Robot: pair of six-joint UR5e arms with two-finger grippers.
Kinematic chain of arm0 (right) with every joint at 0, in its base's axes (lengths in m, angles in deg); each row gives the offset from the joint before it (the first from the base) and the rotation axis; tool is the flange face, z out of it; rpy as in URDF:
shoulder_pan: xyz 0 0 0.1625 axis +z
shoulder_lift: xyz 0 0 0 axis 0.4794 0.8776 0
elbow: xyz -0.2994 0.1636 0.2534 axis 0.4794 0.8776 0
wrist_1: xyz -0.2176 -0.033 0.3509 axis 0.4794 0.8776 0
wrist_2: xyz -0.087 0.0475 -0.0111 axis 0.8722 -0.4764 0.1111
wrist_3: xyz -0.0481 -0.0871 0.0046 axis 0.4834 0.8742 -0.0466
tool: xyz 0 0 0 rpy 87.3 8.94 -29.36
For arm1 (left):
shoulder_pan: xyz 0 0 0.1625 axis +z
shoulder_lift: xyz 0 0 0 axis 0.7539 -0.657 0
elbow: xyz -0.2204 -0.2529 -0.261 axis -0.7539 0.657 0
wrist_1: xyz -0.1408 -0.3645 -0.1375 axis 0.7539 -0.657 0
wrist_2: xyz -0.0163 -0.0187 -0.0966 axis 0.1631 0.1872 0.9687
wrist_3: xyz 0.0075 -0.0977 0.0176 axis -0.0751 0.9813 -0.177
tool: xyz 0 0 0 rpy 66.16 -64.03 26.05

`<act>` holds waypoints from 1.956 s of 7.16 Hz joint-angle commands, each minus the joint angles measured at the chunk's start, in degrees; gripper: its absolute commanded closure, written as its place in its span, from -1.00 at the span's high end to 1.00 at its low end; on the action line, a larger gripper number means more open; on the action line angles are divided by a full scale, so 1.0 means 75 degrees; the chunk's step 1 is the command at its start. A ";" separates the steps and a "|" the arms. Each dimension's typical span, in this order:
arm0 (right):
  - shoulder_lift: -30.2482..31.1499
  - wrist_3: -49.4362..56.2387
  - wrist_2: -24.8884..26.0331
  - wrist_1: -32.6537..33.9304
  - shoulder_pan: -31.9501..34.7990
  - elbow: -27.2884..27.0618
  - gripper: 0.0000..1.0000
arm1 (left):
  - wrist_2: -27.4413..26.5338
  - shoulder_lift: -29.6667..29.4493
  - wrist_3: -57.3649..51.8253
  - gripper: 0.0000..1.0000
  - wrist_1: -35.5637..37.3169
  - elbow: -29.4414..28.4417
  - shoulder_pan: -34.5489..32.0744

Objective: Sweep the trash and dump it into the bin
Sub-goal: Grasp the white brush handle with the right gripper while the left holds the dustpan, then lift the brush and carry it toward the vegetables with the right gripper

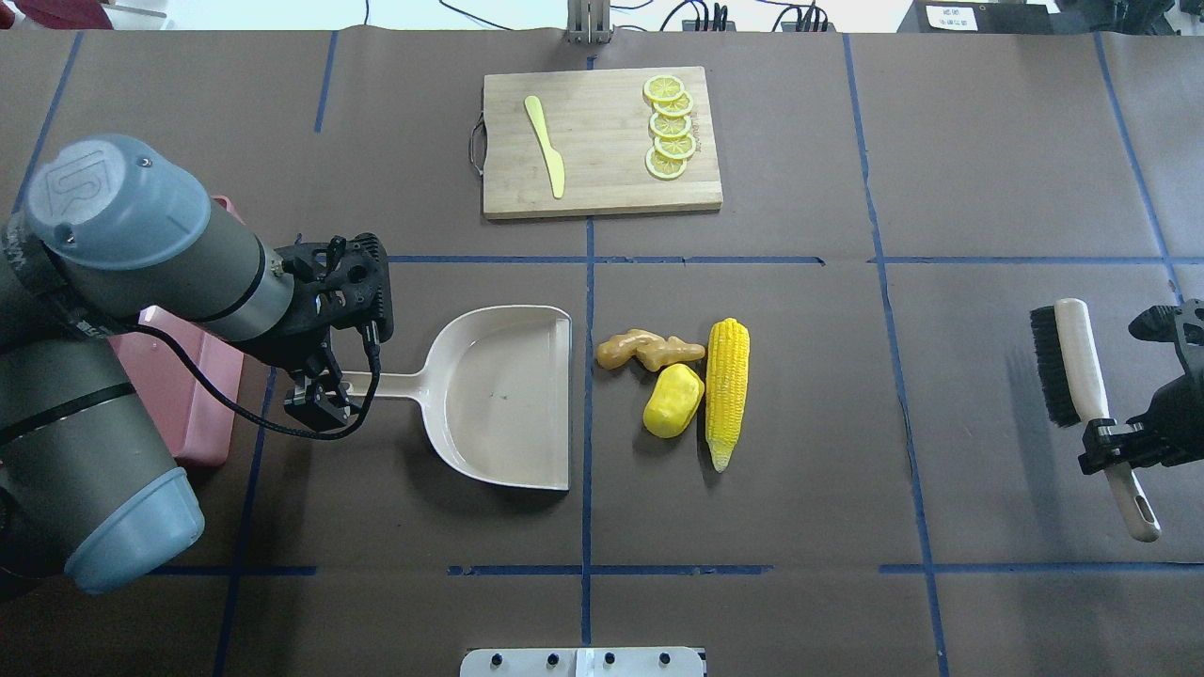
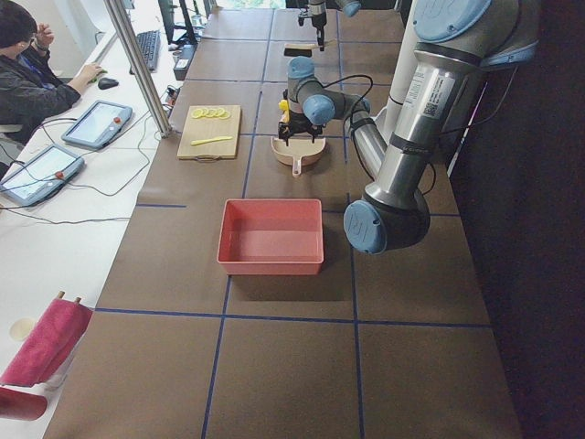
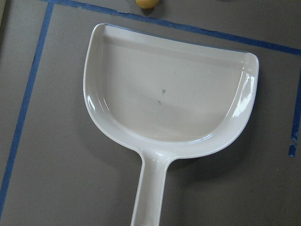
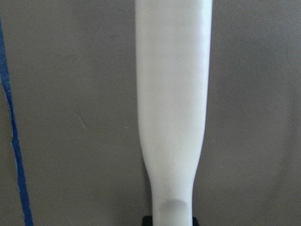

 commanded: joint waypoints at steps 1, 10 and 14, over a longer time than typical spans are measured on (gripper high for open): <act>-0.0372 -0.0014 -0.0208 0.0071 0.0061 -0.0102 -1.00 | -0.0003 -0.0016 -0.0012 1.00 -0.0097 -0.0182 0.0417; -0.1699 -0.0565 -0.0456 0.0951 0.0119 -0.0219 -1.00 | -0.0320 0.0042 -0.1125 0.99 -0.1199 -0.1379 0.0279; -0.1757 -0.0576 -0.0444 0.0963 0.0073 -0.0207 -1.00 | -0.0308 -0.0028 -0.1067 0.99 -0.1210 -0.1672 0.0396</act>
